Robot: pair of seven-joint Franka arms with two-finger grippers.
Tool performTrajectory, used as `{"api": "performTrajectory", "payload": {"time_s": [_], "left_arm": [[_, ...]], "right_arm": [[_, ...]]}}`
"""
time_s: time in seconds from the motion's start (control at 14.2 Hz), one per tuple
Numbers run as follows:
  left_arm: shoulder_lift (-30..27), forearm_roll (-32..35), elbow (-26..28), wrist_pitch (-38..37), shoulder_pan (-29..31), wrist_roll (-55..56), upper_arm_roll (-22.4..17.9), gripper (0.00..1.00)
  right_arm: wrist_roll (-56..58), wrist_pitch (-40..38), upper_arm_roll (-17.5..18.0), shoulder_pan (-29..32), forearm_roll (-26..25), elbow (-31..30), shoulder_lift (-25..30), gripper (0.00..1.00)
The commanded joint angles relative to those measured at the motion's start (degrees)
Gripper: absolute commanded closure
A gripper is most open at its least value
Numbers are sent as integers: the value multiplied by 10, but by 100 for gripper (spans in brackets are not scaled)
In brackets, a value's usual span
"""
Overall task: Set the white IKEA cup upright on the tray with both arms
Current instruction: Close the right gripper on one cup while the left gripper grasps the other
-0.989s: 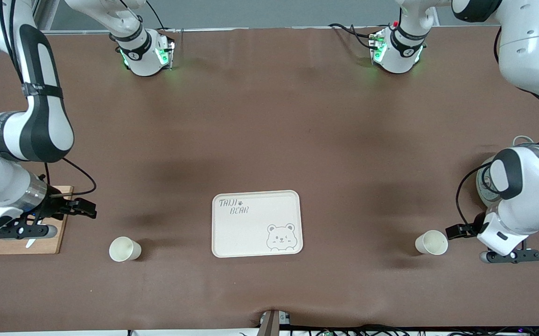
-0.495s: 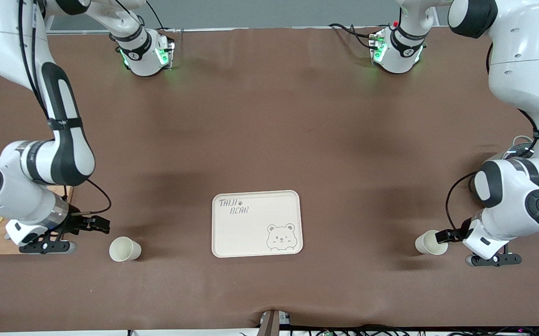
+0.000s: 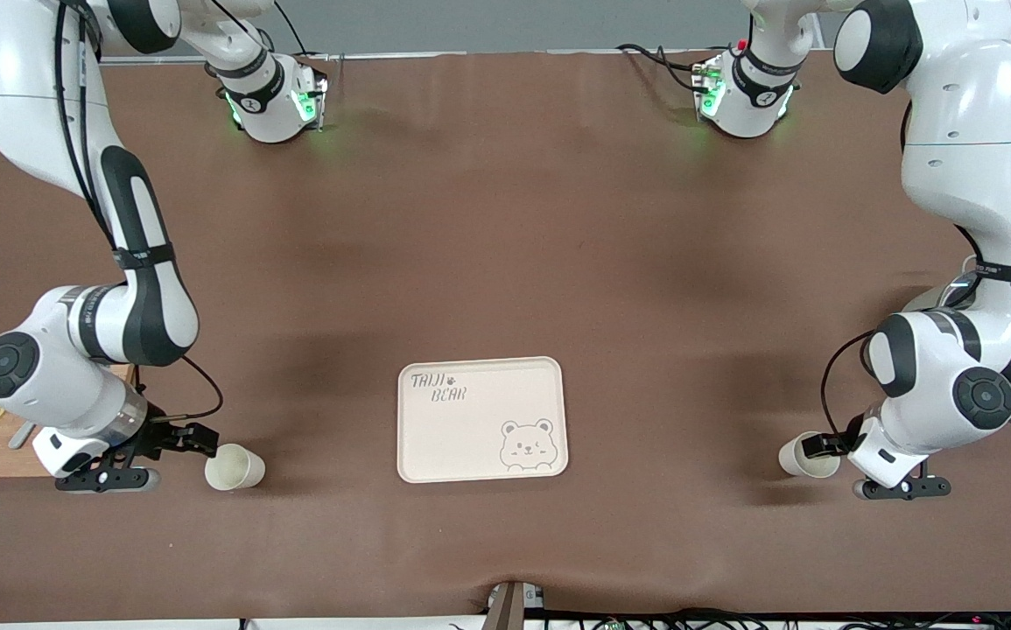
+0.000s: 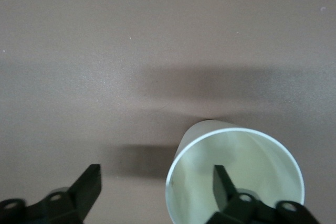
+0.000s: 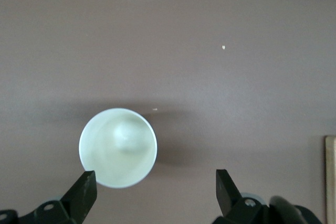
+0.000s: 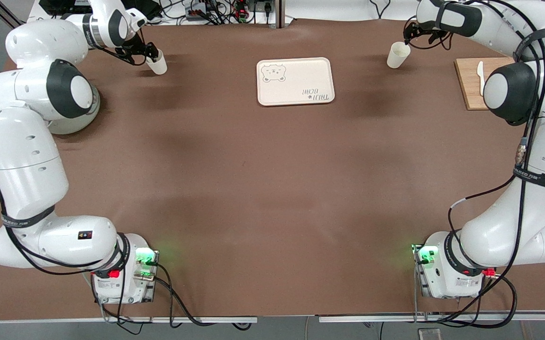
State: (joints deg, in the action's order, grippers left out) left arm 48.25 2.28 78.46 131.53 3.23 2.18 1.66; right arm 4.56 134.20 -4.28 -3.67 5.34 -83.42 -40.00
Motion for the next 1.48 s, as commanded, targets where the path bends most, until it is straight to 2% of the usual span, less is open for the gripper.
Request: {"api": "performTrajectory", "payload": {"time_s": [0.0,0.14,0.35,0.78,1.06,1.41], "left_arm": [[1,-7,-1,9,-1,7,1,64],[2,-7,-1,10,-2,8,1,85],[2,-7,-1,14,-3,9,1,100],[-19,-7,-7,15,-3,9,3,100],[-39,-12,-16,8,-3,35,11,100],[-41,-28,-59,-53,-27,73,8,100]], "right_arm": [[-3,19,0,-5,4,30,-33,0],[-3,24,0,-4,4,40,-44,0],[-1,26,0,1,4,68,-73,0],[8,65,0,1,2,70,-102,0],[14,62,0,4,5,68,-107,0],[18,60,0,2,6,65,-107,0]]}}
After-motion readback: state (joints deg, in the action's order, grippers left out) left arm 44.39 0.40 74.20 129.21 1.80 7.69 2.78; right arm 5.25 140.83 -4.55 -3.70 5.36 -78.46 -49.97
